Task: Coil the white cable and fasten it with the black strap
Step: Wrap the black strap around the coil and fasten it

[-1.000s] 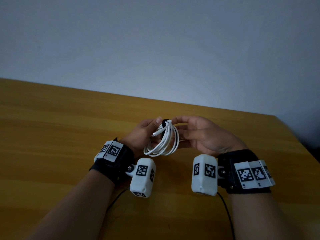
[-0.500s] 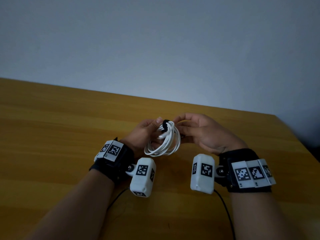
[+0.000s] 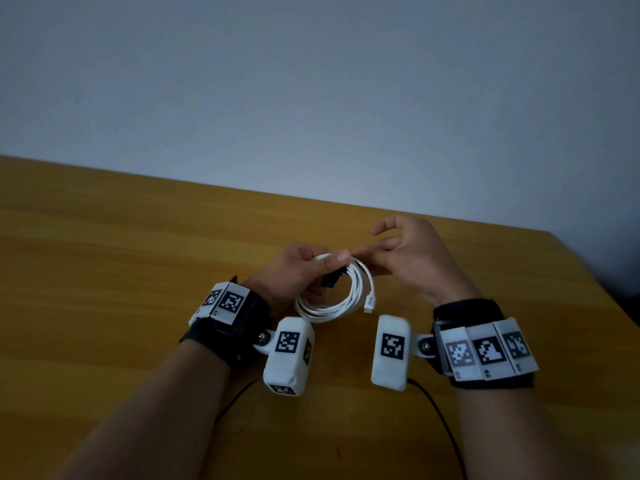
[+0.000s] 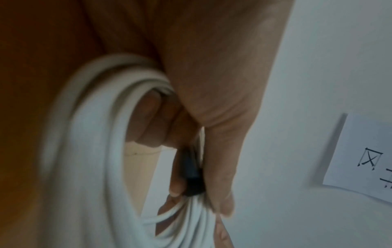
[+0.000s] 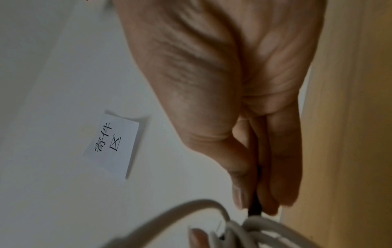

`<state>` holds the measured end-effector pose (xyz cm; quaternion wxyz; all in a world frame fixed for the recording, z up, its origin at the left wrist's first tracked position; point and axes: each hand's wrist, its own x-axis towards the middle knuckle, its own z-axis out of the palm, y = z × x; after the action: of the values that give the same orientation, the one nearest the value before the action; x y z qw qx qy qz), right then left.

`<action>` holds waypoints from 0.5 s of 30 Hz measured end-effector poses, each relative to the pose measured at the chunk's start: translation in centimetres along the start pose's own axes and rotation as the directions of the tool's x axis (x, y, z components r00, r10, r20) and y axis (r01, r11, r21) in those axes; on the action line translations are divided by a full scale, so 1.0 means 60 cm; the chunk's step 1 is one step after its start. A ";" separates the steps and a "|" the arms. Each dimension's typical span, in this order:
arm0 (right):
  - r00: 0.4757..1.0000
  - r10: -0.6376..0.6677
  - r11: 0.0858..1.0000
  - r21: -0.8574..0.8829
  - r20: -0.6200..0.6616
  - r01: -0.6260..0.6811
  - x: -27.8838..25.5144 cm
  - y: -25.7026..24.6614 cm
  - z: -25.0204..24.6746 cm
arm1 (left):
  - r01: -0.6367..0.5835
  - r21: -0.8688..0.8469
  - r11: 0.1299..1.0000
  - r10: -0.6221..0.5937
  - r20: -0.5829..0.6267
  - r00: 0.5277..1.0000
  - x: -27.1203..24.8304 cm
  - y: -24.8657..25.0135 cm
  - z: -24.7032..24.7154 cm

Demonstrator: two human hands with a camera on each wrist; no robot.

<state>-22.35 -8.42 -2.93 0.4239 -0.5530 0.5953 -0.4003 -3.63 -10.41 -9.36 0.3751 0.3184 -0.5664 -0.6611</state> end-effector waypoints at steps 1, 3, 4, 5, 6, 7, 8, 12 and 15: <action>1.000 -0.012 1.000 -0.022 -0.017 0.011 0.000 0.001 0.000 | 0.017 0.005 1.000 -0.017 0.018 1.000 -0.001 0.000 -0.001; 0.998 -0.042 0.996 -0.084 -0.049 0.038 0.000 0.002 0.000 | 0.038 0.005 0.999 -0.038 0.052 0.998 -0.004 0.002 0.000; 0.996 -0.058 0.993 -0.104 -0.062 0.052 0.000 0.003 0.000 | 0.044 0.009 0.999 -0.044 0.061 0.997 -0.005 0.003 0.001; 0.994 -0.074 0.992 -0.113 -0.075 0.065 0.001 0.004 0.001 | 0.045 0.020 0.999 -0.046 0.065 0.997 -0.007 0.004 0.002; 0.992 -0.087 0.990 -0.118 -0.087 0.076 0.001 0.005 0.001 | 0.043 0.038 0.998 -0.045 0.059 0.997 -0.007 0.004 0.003; 0.990 -0.100 0.988 -0.126 -0.099 0.087 0.001 0.005 0.001 | 0.041 0.068 0.997 -0.045 0.046 0.998 -0.007 0.005 0.004; 0.988 -0.111 0.986 -0.134 -0.108 0.096 0.001 0.005 0.001 | 0.043 0.103 0.994 -0.046 0.028 0.999 -0.008 0.005 0.005; 0.983 -0.140 0.985 -0.114 -0.121 0.126 -0.003 -0.001 0.000 | 0.039 0.178 0.983 -0.039 -0.004 0.999 -0.007 0.004 0.004; 0.987 -0.121 0.990 -0.083 -0.108 0.113 -0.007 -0.006 -0.004 | 0.029 0.240 0.970 -0.024 -0.026 0.999 -0.005 0.003 0.004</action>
<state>-22.44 -8.00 -2.49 0.3438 -0.5794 0.5996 -0.4319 -3.66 -10.02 -9.14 0.3313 0.3765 -0.6336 -0.5891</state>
